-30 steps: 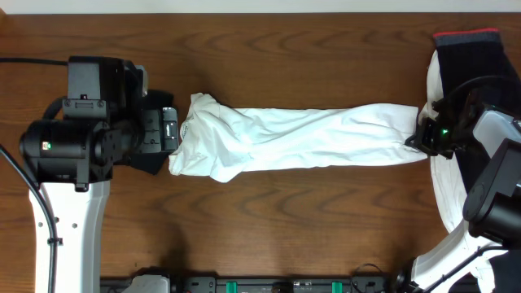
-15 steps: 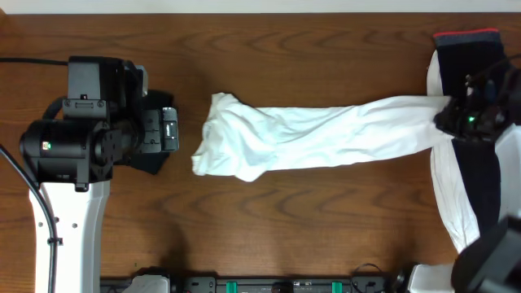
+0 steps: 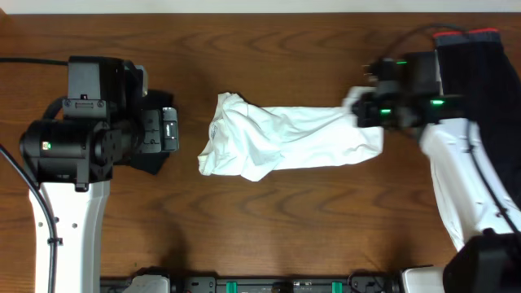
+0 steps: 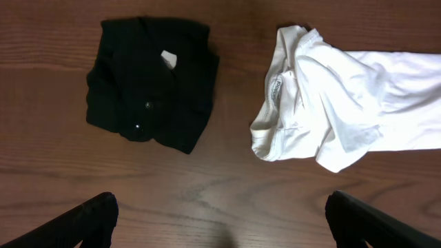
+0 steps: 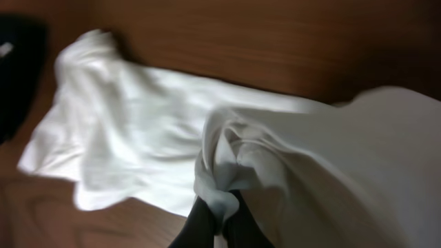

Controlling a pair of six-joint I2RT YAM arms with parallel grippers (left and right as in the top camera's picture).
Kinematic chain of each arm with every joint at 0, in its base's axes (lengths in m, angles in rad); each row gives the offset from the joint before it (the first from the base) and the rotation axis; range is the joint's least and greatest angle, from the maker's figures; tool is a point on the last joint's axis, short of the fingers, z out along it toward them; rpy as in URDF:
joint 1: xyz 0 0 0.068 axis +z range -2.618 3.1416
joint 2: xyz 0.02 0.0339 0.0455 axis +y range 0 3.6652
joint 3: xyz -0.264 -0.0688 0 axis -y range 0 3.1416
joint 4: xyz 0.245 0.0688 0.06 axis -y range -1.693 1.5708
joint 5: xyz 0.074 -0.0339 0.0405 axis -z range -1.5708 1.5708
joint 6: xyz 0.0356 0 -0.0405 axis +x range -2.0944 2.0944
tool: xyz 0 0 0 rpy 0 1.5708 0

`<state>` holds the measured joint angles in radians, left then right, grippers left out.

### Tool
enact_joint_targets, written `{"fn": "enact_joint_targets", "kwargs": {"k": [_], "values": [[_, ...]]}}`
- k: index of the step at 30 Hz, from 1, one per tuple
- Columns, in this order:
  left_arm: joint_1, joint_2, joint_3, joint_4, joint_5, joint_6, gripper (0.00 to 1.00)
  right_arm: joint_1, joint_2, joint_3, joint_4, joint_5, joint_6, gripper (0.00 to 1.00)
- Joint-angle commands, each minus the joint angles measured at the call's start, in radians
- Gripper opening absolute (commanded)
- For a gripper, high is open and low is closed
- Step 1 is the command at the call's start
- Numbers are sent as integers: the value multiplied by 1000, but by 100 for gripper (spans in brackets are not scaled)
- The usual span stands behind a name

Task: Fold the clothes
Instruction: 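Fold the right end of the strip leftward over the shirt with the right gripper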

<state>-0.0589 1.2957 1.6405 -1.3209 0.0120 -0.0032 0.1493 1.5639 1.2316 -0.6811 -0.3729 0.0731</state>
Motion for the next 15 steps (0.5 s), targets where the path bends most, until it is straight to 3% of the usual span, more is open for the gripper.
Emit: {"fn": "enact_joint_targets", "kwargs": {"k": [1, 12, 14, 15], "values": [[5, -2, 13, -3, -2, -2, 98, 127, 48, 11, 32, -6, 54, 1], [5, -2, 13, -3, -2, -2, 98, 368, 204, 11, 87, 35, 91, 3], [5, -2, 13, -3, -2, -2, 98, 378, 202, 12, 87, 56, 91, 31], [5, -2, 13, -3, -2, -2, 98, 377, 196, 12, 87, 60, 91, 38]]}}
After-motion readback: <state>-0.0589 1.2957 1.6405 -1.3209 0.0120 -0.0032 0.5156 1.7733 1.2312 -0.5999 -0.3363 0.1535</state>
